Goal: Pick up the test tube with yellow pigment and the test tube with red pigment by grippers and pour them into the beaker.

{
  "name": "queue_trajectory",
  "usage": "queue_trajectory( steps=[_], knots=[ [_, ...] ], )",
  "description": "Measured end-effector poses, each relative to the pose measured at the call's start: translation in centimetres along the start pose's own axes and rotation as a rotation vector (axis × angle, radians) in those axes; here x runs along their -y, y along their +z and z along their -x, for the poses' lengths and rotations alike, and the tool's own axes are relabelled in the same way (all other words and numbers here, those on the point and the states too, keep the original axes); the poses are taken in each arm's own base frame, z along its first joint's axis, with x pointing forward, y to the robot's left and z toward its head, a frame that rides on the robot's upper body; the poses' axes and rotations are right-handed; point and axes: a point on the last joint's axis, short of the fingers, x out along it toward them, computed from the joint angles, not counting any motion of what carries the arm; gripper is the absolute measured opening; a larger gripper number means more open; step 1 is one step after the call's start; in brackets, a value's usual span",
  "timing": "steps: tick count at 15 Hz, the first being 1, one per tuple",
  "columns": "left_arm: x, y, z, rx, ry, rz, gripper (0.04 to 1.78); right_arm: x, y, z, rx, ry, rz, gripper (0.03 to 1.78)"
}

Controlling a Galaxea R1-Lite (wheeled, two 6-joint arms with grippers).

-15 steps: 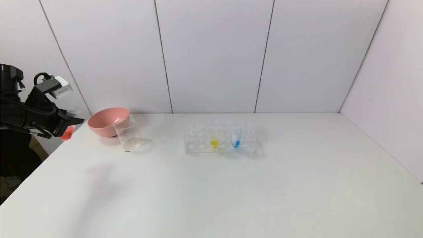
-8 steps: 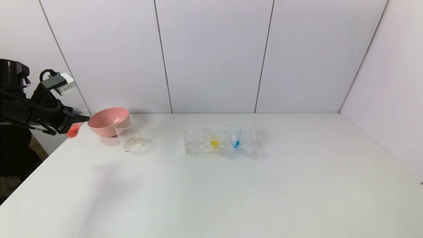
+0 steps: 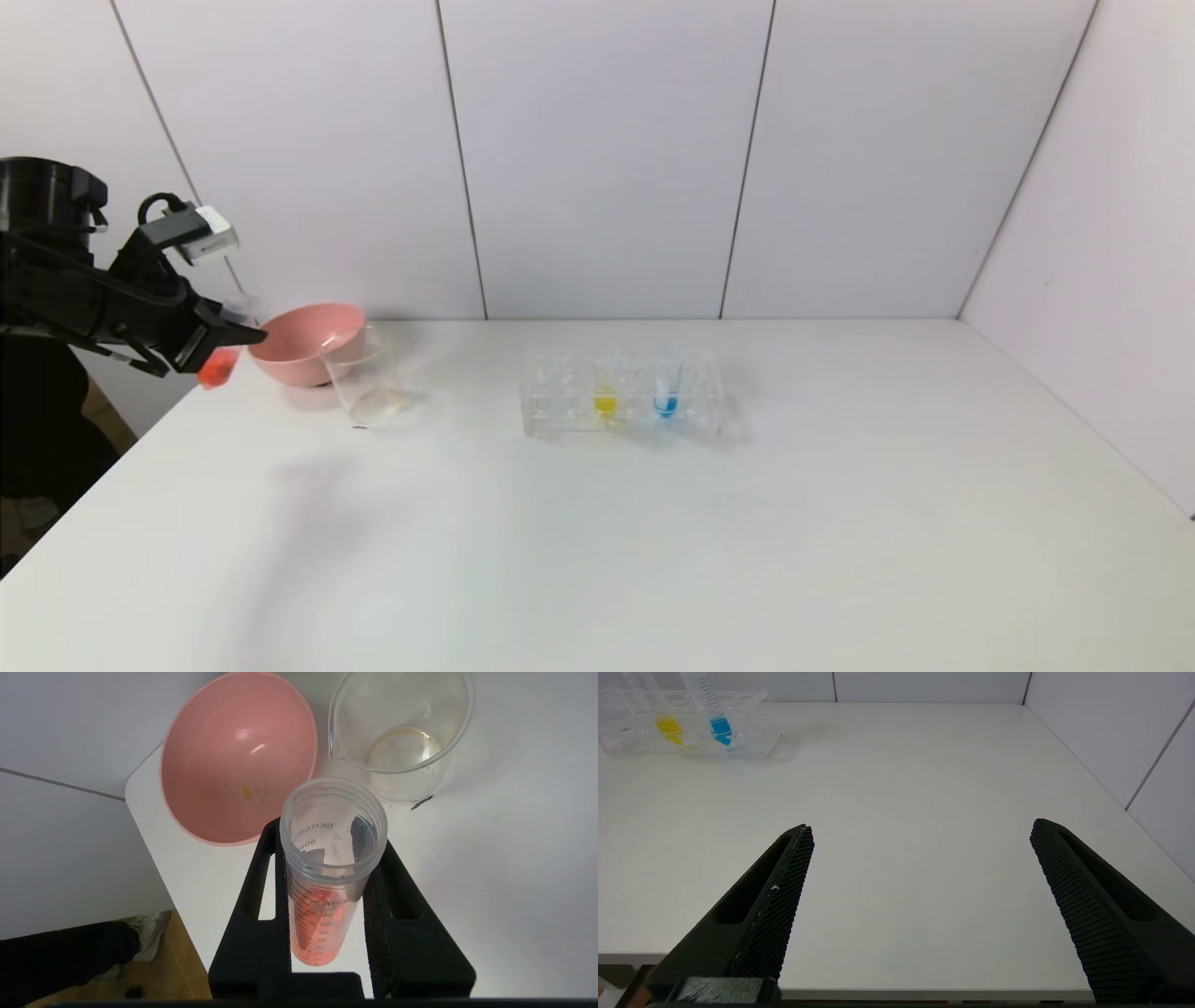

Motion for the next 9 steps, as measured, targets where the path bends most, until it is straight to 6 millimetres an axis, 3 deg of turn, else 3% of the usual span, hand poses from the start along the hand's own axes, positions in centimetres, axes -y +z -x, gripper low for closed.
queue_trajectory(
  steps=[9],
  knots=[
    [-0.5,1.4,-0.8,-0.050,-0.085,-0.099,0.45,0.0,0.0,0.0,0.000,0.000,0.000,1.70]
  ],
)
